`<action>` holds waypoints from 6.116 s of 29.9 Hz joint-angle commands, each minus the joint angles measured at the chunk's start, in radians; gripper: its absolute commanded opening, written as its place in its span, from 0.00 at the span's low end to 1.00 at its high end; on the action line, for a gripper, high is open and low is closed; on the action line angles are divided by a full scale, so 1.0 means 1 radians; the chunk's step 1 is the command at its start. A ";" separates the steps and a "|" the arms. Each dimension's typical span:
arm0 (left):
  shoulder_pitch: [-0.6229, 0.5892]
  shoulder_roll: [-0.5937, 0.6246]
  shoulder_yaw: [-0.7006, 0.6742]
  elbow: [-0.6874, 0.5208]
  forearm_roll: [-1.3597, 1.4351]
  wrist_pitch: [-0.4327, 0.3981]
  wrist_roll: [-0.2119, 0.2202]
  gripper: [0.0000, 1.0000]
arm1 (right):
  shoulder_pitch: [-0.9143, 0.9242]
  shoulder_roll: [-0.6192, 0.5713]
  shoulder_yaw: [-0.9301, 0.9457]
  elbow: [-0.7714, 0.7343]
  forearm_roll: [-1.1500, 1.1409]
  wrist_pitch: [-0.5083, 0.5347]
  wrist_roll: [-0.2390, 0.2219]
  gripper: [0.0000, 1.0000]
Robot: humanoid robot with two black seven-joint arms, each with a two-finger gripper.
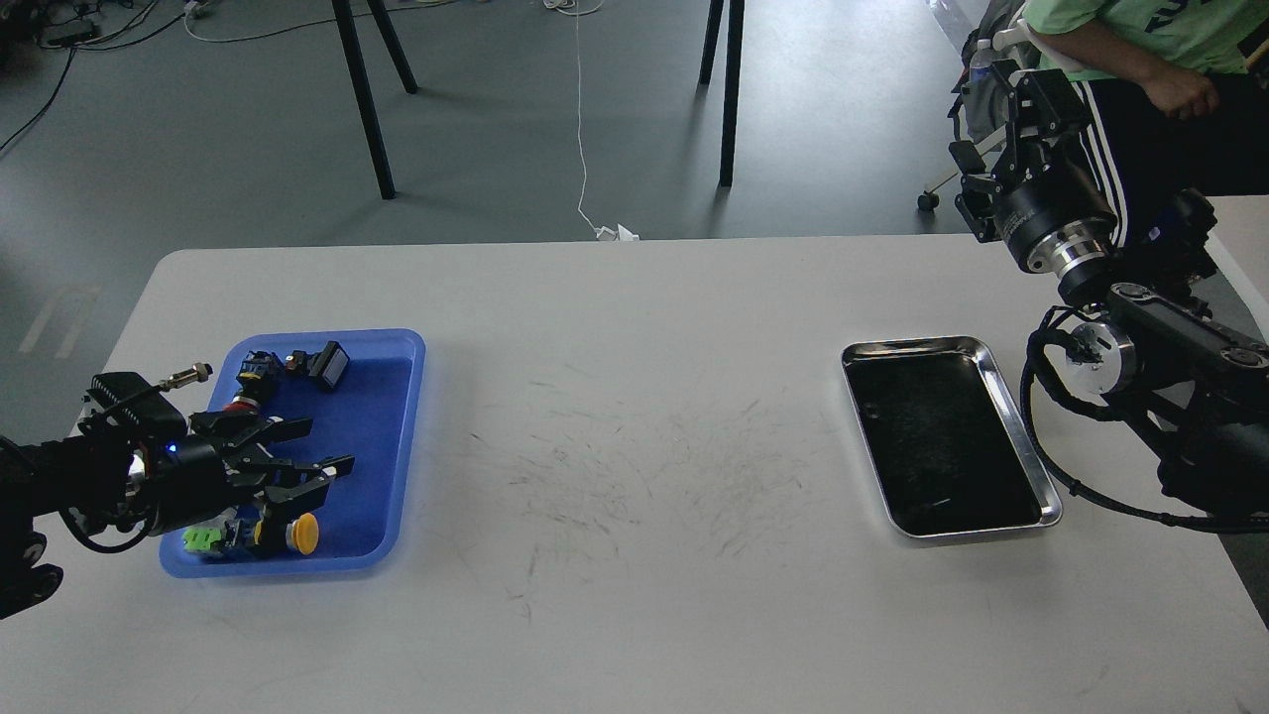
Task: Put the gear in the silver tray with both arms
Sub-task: 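Grasp a black gear in the blue tray with the left gripper, then carry the gear with the left gripper to mid-table and release it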
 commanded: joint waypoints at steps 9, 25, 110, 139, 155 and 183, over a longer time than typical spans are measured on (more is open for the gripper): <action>0.040 -0.005 0.004 0.007 0.000 0.065 0.000 0.71 | -0.003 0.001 -0.004 0.000 0.000 0.002 0.000 0.94; 0.054 -0.020 0.005 0.030 0.001 0.099 0.000 0.49 | -0.012 0.001 -0.006 0.005 0.000 0.002 0.000 0.94; 0.089 -0.082 0.005 0.134 -0.026 0.105 0.000 0.19 | -0.029 0.001 -0.014 0.001 -0.008 0.005 0.000 0.94; -0.084 -0.072 -0.148 -0.229 -0.152 0.100 0.000 0.16 | 0.022 -0.003 -0.055 0.000 -0.011 0.003 0.000 0.94; -0.207 -0.604 0.091 0.013 -0.151 0.093 0.000 0.17 | 0.077 -0.003 -0.107 -0.043 -0.009 0.002 0.000 0.94; -0.130 -0.901 0.123 0.260 -0.166 0.068 0.000 0.28 | 0.085 0.014 -0.124 -0.074 -0.001 0.003 0.000 0.94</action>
